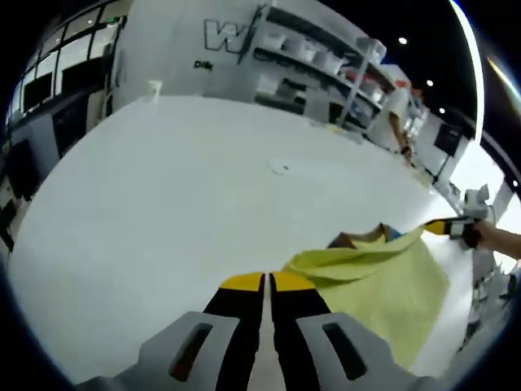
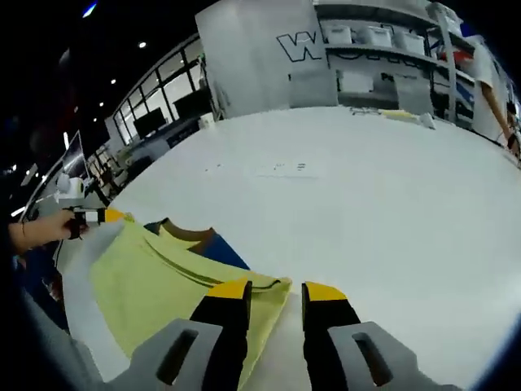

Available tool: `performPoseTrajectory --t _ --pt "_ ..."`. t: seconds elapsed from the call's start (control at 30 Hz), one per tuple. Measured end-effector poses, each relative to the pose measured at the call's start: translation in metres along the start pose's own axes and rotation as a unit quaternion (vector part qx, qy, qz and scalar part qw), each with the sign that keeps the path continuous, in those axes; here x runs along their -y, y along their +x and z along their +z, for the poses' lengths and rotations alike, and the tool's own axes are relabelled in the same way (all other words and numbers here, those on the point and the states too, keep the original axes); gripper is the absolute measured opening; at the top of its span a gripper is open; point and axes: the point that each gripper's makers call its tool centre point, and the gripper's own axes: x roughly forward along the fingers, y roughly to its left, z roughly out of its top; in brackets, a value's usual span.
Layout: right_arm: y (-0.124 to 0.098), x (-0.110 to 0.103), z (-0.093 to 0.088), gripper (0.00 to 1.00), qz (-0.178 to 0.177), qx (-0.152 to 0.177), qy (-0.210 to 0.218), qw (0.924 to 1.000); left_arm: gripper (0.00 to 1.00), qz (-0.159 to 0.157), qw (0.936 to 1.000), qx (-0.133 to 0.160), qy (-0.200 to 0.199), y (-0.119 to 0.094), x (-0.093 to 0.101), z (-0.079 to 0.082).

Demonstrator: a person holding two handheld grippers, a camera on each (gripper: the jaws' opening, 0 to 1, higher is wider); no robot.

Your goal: Fold the garment on the visible template until the final outline fits inside the template.

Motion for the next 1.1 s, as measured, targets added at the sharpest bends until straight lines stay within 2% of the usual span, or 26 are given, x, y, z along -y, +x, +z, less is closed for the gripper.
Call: performPoseTrajectory --t 0.07,0.13,0.2,0.27,0.3,0.33,0.53,0.7,0.8,0.9,0.93,1.1 --pt "-0.003 -0.003 0.000 0.21 0.009 0.001 -0.011 0.9999 0.11 -0.007 0.9997 0.010 0.020 0.001 0.000 0.002" --pt "0.000 -0.008 -0.007 0.22 0.016 -0.007 -0.025 0.9995 0.14 -0.011 0.9993 0.006 0.034 -0.002 0.010 -0.001" --pt "0.001 -0.009 -0.013 0.22 0.011 -0.019 -0.041 0.9989 0.15 -0.018 0.9991 -0.001 0.039 0.002 0.005 -0.006" --pt "0.004 -0.009 -0.019 0.21 0.010 -0.023 -0.036 0.9990 0.15 -0.020 0.9989 -0.007 0.042 0.002 0.007 -0.009" --pt "0.004 -0.009 -0.020 0.21 0.010 -0.024 -0.031 0.9992 0.15 -0.019 0.9989 -0.007 0.043 -0.002 0.019 -0.006" --pt "0.005 -0.009 -0.021 0.21 0.008 -0.026 -0.030 0.9992 0.15 -0.019 0.9990 -0.007 0.039 -0.002 0.018 -0.006" --pt "0.005 -0.003 -0.016 0.19 0.000 -0.026 -0.027 0.9993 0.14 -0.013 0.9994 -0.006 0.032 0.002 0.004 -0.007" --pt "0.003 0.001 -0.014 0.19 -0.005 -0.022 -0.025 0.9994 0.14 -0.011 0.9996 -0.004 0.025 -0.001 0.004 -0.008" --pt "0.000 0.001 -0.015 0.19 -0.006 -0.022 -0.025 0.9994 0.14 -0.011 0.9996 -0.004 0.025 -0.006 0.010 -0.008" --pt "-0.008 -0.007 -0.013 0.18 -0.003 -0.021 -0.025 0.9994 0.13 -0.010 0.9996 -0.005 0.027 -0.007 0.006 -0.011" --pt "-0.006 -0.008 -0.018 0.19 -0.001 -0.022 -0.027 0.9994 0.13 0.001 0.9994 -0.008 0.034 -0.008 0.001 -0.014" --pt "-0.018 -0.016 -0.022 0.19 0.001 -0.021 -0.035 0.9992 0.13 -0.001 0.9995 -0.002 0.033 -0.023 0.007 -0.015"
